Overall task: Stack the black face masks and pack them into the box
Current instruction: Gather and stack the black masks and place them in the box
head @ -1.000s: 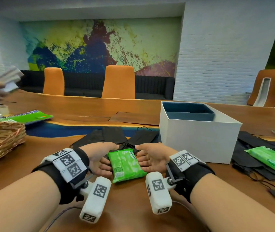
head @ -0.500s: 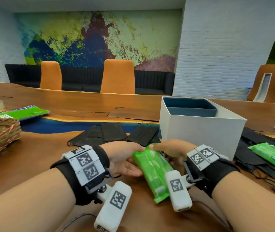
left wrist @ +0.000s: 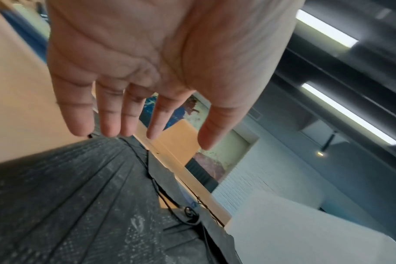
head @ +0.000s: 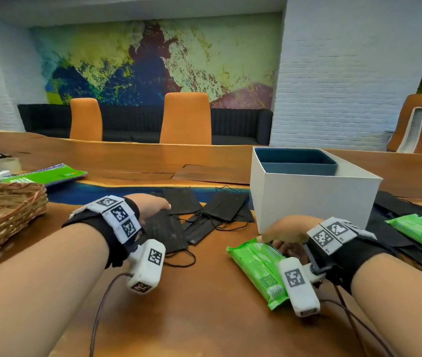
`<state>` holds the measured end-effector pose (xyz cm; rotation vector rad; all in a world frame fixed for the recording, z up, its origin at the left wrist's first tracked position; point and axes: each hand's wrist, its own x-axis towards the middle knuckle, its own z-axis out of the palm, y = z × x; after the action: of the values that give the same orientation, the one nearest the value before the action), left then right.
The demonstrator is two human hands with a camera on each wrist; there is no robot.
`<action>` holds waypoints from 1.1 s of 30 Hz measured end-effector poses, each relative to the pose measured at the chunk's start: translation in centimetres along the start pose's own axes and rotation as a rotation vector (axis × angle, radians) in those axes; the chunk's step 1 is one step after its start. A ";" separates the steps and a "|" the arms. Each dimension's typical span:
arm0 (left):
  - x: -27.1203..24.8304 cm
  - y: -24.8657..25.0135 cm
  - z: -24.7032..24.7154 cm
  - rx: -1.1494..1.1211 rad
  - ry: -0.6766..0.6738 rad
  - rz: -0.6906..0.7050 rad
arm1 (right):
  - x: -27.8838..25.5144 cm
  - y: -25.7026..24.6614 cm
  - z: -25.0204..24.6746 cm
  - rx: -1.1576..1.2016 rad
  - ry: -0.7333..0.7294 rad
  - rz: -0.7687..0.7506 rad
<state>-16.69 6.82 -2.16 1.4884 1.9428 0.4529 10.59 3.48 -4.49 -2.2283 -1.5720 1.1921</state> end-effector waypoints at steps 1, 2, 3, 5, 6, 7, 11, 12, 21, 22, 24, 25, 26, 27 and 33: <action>0.0 0.0 -0.1 -0.021 -0.015 -0.017 | -0.1 -0.1 0.0 0.056 -0.020 0.019; 0.0 0.1 -0.1 0.000 -0.024 -0.023 | -0.3 -0.1 0.0 0.073 -0.026 0.031; -0.1 0.2 0.0 0.058 -0.024 -0.026 | -0.3 -0.2 0.0 0.060 -0.023 0.042; -0.2 0.3 0.2 0.226 -0.008 -0.021 | -0.2 -0.3 0.2 0.024 -0.003 0.047; -0.2 0.4 0.2 0.299 -0.007 -0.023 | -0.1 -0.2 0.2 0.024 0.013 0.044; -0.4 0.5 0.4 0.372 -0.014 -0.021 | 0.1 -0.2 0.3 0.029 0.027 0.043; -0.1 0.1 0.9 0.551 -0.038 -0.049 | 0.5 0.0 0.4 0.013 0.037 0.041; -0.1 0.0 0.9 0.567 -0.041 -0.052 | 0.6 0.0 0.4 0.016 0.038 0.049; 1.8 -0.2 1.4 0.717 -0.060 -0.004 | 0.5 -0.9 -0.8 -0.091 -0.046 0.010; 1.8 -0.2 1.4 0.721 -0.068 0.005 | 0.3 -1.1 -1.0 -0.097 -0.061 0.012; 1.6 0.0 1.5 0.768 -0.067 -0.004 | -0.4 -1.3 -1.4 -0.197 0.022 -0.034; 1.5 0.2 1.4 0.787 -0.057 0.009 | -0.9 -1.4 -1.7 -0.254 0.073 -0.079; 1.5 0.4 1.3 0.780 -0.056 0.024 | -1.4 -1.5 -1.9 -0.268 0.097 -0.121; 1.6 0.4 1.1 0.766 -0.078 0.024 | -2.0 -1.8 -2.1 -0.237 0.097 -0.156; 3.6 0.6 -1.3 0.133 -0.122 0.058 | -3.2 -4.6 -2.7 0.234 -0.024 -0.392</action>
<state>-17.69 10.54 -1.88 1.6213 1.8687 0.2555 8.72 3.53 1.45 -1.6708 -1.6780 1.2127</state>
